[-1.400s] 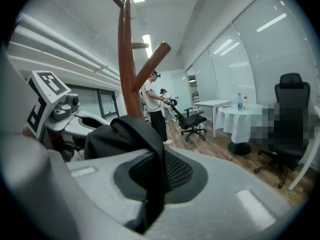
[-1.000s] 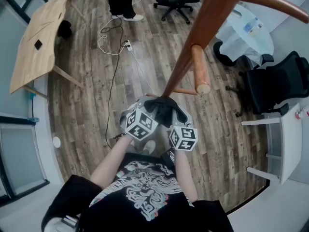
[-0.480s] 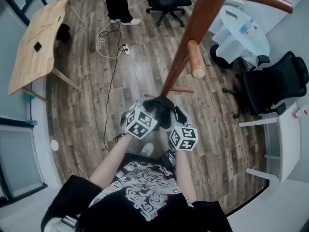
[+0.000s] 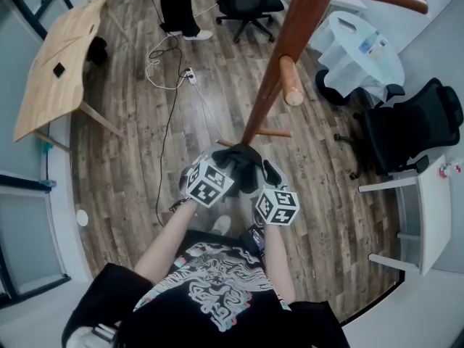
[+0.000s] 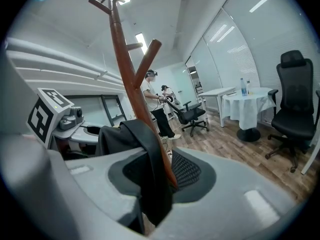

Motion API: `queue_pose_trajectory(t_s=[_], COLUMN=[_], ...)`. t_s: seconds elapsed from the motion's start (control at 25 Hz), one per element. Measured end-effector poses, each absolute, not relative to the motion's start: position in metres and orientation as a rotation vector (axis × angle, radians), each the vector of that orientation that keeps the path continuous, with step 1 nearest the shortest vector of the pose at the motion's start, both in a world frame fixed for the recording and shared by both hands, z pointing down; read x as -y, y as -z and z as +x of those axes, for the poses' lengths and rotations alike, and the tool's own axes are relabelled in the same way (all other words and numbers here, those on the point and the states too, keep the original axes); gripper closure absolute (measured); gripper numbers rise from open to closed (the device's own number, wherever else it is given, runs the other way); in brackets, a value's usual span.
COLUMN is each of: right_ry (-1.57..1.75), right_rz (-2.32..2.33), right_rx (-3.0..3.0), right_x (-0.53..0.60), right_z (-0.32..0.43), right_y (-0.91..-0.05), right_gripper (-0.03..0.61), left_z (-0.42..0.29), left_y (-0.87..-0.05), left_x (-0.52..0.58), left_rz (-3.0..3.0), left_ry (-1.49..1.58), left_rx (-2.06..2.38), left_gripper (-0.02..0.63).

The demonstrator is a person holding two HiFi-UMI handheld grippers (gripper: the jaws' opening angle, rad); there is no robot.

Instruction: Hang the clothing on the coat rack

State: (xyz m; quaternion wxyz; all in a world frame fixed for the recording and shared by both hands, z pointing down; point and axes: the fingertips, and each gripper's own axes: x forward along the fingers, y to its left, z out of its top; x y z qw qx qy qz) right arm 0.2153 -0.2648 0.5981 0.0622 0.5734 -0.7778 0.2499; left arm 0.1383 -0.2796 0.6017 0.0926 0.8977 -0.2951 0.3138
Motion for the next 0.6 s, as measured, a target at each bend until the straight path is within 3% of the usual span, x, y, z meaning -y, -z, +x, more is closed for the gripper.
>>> queue_pose_trajectory(t_s=[0.48, 0.6], right_ry=[-0.748, -0.763], right_rz=[1.750, 1.738], right_rx=[2.359, 2.360], right_x=[0.255, 0.246], right_z=[0.216, 0.218], right_y=[-0.595, -0.595], right_gripper=[0.469, 0.443], left_z=[0.133, 0.131], left_y=[-0.597, -0.595], left_x=[0.273, 0.270], left_rz=[2.660, 2.656], left_ry=[-0.921, -0.920], left_rx=[0.899, 0.928], left_gripper=[0.574, 0.574])
